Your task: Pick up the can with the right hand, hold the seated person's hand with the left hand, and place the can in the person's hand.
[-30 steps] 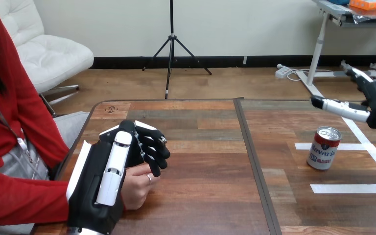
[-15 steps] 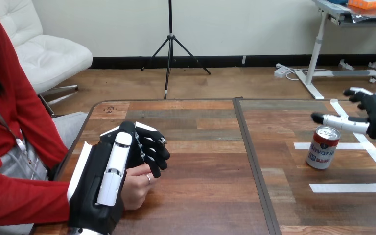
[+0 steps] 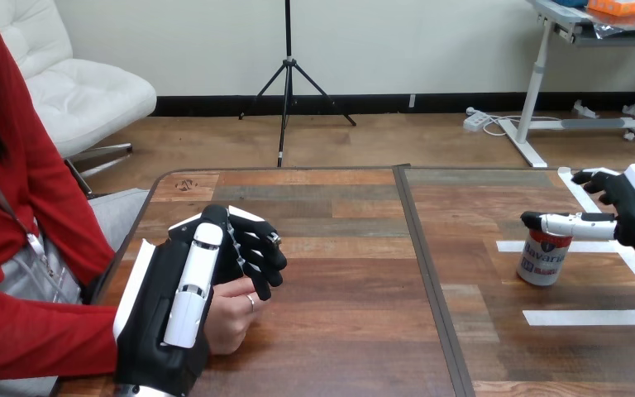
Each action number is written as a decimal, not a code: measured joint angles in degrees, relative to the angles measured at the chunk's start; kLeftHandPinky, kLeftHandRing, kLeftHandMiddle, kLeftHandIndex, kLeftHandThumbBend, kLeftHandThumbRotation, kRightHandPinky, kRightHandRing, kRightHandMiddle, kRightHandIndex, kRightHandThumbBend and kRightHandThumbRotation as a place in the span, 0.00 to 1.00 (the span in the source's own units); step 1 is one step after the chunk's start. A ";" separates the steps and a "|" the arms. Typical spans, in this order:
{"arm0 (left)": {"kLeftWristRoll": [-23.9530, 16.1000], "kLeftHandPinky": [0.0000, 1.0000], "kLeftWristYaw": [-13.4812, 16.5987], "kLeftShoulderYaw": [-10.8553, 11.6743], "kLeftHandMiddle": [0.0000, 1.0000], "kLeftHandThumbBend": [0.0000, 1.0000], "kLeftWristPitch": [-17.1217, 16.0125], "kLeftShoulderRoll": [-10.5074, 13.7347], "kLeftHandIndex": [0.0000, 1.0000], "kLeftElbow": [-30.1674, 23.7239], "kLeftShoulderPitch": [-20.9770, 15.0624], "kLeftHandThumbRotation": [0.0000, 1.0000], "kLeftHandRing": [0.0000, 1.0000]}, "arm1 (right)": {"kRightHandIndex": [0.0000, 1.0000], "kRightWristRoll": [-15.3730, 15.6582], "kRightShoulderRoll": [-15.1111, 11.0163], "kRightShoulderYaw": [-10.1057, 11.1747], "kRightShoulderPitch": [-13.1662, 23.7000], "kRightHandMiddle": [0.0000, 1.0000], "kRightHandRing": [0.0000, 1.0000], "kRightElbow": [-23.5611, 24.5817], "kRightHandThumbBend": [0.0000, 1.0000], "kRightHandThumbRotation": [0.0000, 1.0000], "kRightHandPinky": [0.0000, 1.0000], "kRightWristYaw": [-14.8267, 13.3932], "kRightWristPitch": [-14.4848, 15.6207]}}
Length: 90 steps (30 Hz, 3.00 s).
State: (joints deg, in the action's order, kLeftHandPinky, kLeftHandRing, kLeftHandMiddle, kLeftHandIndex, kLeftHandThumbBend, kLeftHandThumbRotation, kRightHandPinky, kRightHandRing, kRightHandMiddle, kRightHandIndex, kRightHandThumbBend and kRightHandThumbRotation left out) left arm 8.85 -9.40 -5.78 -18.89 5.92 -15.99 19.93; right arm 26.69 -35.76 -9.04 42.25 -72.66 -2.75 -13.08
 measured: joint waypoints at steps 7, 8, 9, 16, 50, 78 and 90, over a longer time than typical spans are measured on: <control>0.00 0.25 0.00 0.00 0.41 0.18 0.00 0.00 0.42 0.00 0.00 1.00 0.35 | 0.84 0.00 0.02 -0.37 0.00 0.87 0.86 0.00 0.99 0.56 0.72 0.22 0.00; 0.00 0.25 0.00 0.01 0.41 0.18 0.00 0.01 0.42 0.00 0.00 1.00 0.35 | 0.84 0.00 0.02 -0.40 0.00 0.87 0.86 0.00 0.99 0.56 0.72 0.26 0.01; 0.00 0.25 0.00 0.01 0.41 0.18 0.00 0.01 0.42 0.00 0.00 1.00 0.35 | 0.84 0.00 0.02 -0.42 0.00 0.87 0.86 0.00 1.00 0.56 0.72 0.31 0.02; -0.09 0.25 0.00 0.02 0.41 0.19 0.00 0.02 0.42 0.00 0.00 1.00 0.36 | 0.84 -0.01 0.07 -0.51 0.00 0.87 0.86 -0.02 0.99 0.54 0.72 0.43 0.28; -0.20 0.27 -0.34 0.13 0.42 0.18 0.00 0.04 0.41 0.00 0.00 1.00 0.37 | 0.81 -0.02 1.23 -1.56 0.00 0.85 0.84 -0.05 0.95 0.47 0.74 1.17 1.06; -0.25 0.27 -0.40 0.17 0.42 0.20 0.00 0.04 0.41 0.00 0.01 1.00 0.38 | 0.77 0.01 3.49 -2.28 0.00 0.77 0.74 -0.07 0.84 0.23 0.67 2.50 2.54; -0.11 0.27 -1.07 0.26 0.42 0.21 -0.26 0.06 0.41 0.00 0.02 1.00 0.37 | 0.72 0.02 4.13 -2.56 0.01 0.71 0.67 -0.07 0.81 0.13 0.60 2.46 2.53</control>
State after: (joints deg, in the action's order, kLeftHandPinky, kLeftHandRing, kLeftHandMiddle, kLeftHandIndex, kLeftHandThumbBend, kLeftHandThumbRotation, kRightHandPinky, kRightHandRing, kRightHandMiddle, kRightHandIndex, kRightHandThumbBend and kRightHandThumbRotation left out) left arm 8.74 -10.47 -5.51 -19.16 5.98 -15.99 19.94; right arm 26.72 -31.63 -11.60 42.25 -72.73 -0.30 -10.55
